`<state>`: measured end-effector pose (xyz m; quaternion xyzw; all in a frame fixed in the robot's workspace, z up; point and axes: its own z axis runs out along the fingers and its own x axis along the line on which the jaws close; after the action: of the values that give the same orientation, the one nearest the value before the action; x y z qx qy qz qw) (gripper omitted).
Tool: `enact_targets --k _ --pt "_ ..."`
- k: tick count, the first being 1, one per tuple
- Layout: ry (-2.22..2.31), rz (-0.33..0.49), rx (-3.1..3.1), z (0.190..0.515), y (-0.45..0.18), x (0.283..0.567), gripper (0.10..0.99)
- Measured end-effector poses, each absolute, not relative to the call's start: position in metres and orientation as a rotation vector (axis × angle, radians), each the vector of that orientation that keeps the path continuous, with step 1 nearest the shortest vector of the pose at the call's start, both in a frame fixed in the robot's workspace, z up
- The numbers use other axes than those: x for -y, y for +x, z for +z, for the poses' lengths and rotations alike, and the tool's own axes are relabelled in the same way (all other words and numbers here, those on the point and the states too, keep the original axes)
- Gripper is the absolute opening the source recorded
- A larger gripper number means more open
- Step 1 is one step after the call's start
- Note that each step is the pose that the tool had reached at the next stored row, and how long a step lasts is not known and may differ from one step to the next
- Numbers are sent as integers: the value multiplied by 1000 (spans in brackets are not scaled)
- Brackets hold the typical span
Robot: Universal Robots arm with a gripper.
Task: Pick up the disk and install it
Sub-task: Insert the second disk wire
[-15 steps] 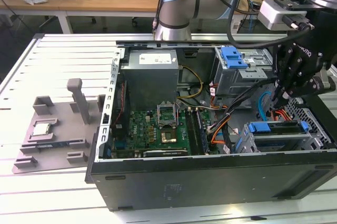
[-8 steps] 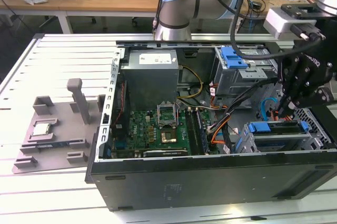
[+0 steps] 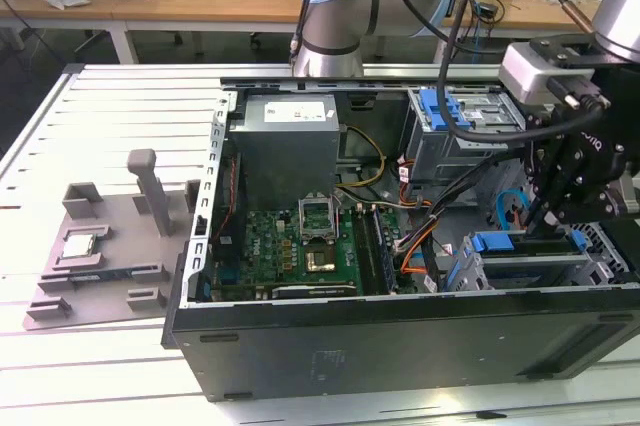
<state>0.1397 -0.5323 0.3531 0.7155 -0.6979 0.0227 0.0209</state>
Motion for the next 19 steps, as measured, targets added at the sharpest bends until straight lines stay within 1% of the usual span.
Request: enact_targets --k 10,19 --pt "2221 71 2161 349 143 530 161" --pt "2221 70 2160 349 145 536 161"
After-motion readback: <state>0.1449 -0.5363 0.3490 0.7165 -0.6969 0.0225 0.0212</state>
